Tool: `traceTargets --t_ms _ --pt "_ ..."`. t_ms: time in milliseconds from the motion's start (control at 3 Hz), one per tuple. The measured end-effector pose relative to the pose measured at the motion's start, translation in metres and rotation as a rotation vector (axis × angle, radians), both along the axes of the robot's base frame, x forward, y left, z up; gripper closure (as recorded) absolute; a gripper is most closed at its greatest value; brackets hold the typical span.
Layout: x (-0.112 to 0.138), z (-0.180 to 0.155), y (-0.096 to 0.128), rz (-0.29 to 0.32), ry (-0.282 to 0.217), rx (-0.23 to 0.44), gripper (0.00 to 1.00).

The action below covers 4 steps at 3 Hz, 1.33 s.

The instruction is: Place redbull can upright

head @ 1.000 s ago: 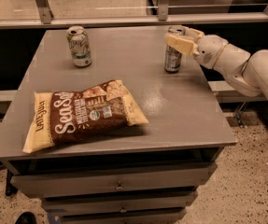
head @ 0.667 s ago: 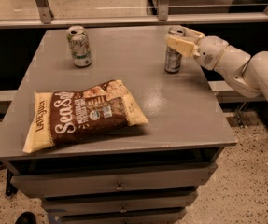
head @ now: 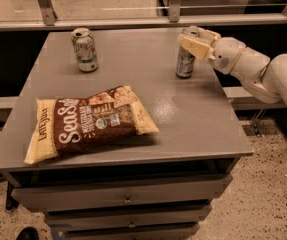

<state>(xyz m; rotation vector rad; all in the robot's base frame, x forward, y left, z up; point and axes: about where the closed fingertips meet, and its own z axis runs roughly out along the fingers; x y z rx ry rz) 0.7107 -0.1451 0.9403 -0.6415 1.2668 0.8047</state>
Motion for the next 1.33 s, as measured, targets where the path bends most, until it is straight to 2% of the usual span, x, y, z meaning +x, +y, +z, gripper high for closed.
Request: traceTargets --t_ms 333,667,1000,1333 --pt "-0.006 0.004 -0.001 0.002 -0.006 -0.004 0.00" --pt "-0.013 0.007 -0.004 -0.004 -0.013 -0.012 0.00" --pt "-0.038 0.015 -0.025 -0.029 -0.015 -0.065 0.00" --pt "-0.075 0.020 -0.059 -0.071 0.009 -0.136 0.00"
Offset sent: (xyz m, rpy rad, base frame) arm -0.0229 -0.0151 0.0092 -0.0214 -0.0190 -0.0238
